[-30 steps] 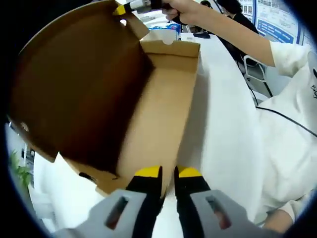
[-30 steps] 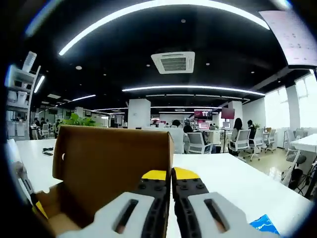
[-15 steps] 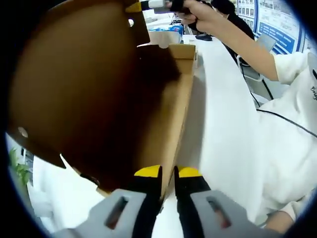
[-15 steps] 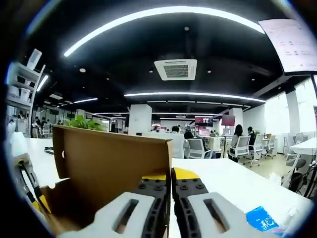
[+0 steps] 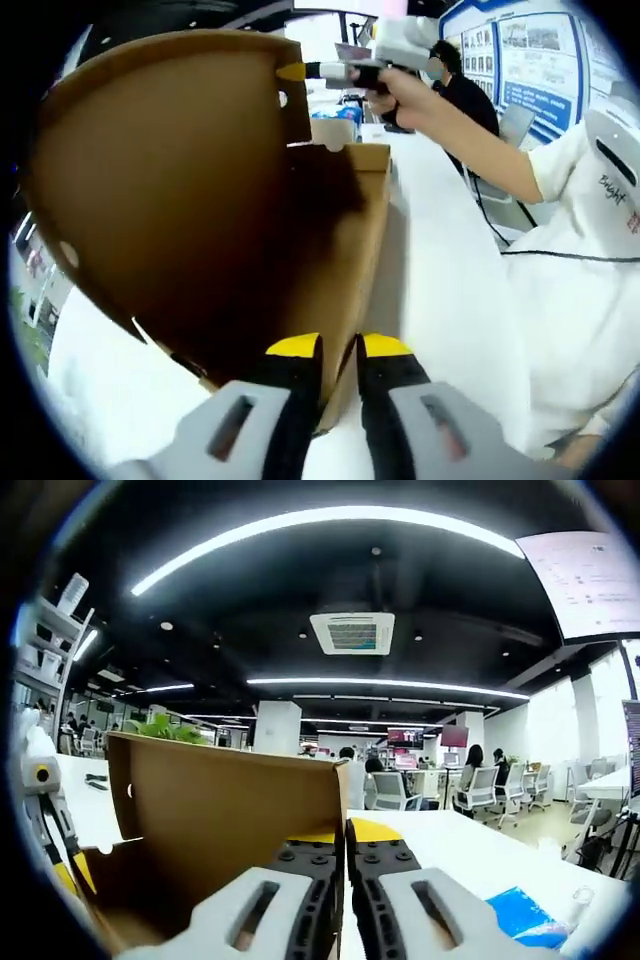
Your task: Operate the shoe box by opening the lid, removing the specified soft item, and placing it in the target area until the item is outside and the box remains undamaged.
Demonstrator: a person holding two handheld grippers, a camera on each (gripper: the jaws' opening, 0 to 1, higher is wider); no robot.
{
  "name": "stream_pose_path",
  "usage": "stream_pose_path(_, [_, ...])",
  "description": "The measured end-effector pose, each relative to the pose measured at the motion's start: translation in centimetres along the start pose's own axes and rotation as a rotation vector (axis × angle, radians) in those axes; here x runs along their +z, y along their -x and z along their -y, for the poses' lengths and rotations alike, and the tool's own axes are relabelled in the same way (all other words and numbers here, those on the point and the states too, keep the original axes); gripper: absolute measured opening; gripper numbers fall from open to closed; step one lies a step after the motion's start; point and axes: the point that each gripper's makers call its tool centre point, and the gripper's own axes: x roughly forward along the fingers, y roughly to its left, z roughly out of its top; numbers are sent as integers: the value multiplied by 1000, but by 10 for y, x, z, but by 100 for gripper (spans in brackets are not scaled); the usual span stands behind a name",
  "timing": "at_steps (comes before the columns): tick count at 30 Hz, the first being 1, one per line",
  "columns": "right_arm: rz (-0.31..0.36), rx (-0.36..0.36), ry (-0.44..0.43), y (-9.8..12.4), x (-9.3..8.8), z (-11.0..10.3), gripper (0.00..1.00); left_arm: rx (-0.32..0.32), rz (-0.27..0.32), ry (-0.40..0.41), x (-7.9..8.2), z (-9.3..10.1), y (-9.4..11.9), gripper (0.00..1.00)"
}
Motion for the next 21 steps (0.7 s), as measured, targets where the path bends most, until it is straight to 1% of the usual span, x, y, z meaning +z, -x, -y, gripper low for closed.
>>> stream_pose_path(1, [5,5,-4,0,-1,0,0,14,31,27,3,-2,1,14])
stream_pose_path(3, [27,6,-13,-1,-1,2,0,27,54,19,4,-2,2,15])
stream_pose_path(6, [33,3,-15,2,0,1,0,94,117,-10,9,-5,2,22])
stream_pose_path(7, [37,3,-20,3,-1,1,0,114,139,-35,11,-6,2,25])
stream_pose_path(8, [41,-1,-23,4,-2,2,0,136,171,-46,15,-5,2,26])
stream_pose_path(9, [47,-11,-15,5,-2,2,0,148,194,-43,16,-5,1,24])
stream_pose_path(10, [53,-13,0,6,-2,2,0,130,226,-18,17,4,-1,21])
stream_pose_path(11, [59,-15,-6,8,-2,2,0,136,249,-31,18,5,-1,22])
stream_pose_path(12, [58,-15,-5,10,-2,2,0,163,292,-26,20,3,1,22])
stream_pose_path(13, [62,-15,-1,11,-2,2,0,167,328,-17,22,2,3,23])
stream_pose_path(14, [63,-17,-3,12,-2,2,0,169,336,7,21,2,6,23])
stream_pose_path(15, [66,-17,-1,13,-2,1,0,179,357,34,23,0,9,23])
stream_pose_path(17, [71,-23,12,13,-3,1,0,191,406,55,29,-3,15,26])
stream_pose_path(18, [73,-24,11,13,-3,1,0,207,435,46,33,-5,19,29])
stream_pose_path(20, [71,-23,8,15,-3,1,0,212,434,49,32,-4,21,31])
stream_pose_path(21, [71,-23,7,15,-3,1,0,231,450,39,34,-6,24,30])
